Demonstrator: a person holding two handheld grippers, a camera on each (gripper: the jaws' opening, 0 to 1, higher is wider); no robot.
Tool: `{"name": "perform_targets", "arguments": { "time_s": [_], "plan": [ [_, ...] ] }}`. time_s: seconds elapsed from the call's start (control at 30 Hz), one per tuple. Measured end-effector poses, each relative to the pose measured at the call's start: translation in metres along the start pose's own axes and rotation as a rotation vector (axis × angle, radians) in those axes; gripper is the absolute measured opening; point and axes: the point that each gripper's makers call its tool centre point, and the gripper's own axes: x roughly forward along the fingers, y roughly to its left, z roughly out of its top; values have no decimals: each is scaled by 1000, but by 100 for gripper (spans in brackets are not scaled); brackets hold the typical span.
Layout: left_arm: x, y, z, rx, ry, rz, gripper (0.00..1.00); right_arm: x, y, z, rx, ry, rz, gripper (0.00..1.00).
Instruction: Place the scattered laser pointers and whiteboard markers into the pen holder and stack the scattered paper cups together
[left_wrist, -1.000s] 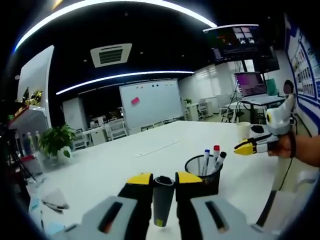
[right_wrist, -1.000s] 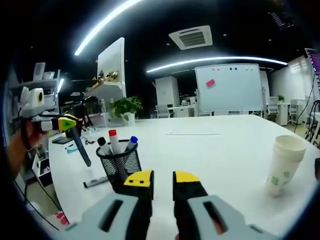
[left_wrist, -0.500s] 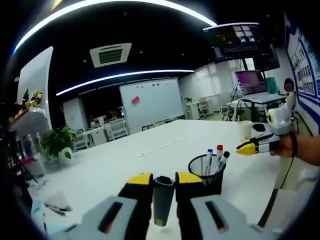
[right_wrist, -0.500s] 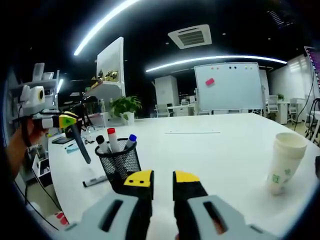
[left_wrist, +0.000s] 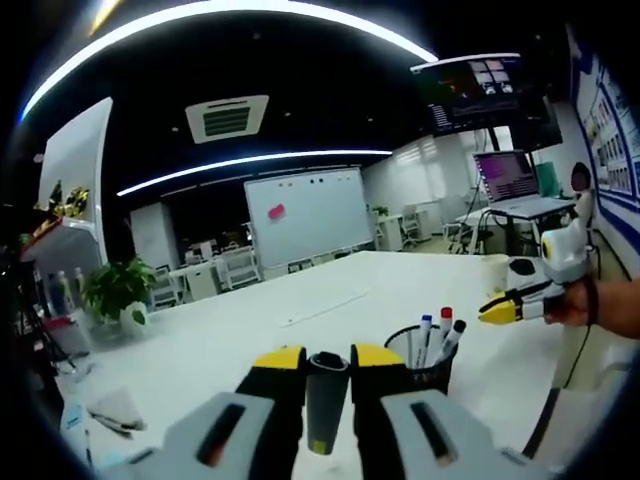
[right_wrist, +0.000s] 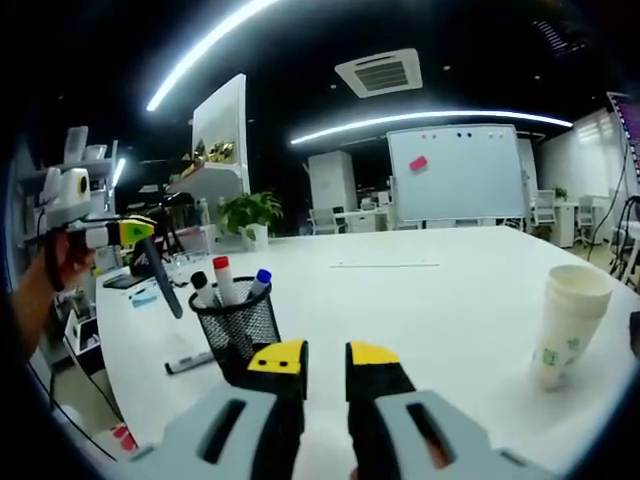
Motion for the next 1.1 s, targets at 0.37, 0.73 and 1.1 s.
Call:
{"name": "perform_targets", "arguments": {
  "time_s": [0.37, 0.73, 1.1],
  "plan": [
    [3, -7, 14, -21, -43, -36, 18, -1, -2, 0, 10, -5, -3, 16],
    [5, -16, 23, -34, -57, -72, 18, -4, -4, 0, 16, -10, -3, 16],
    [9, -25, 37, -25, -82, -104, 18, -8, -5, 3, 17, -17, -9, 16]
  ]
}}
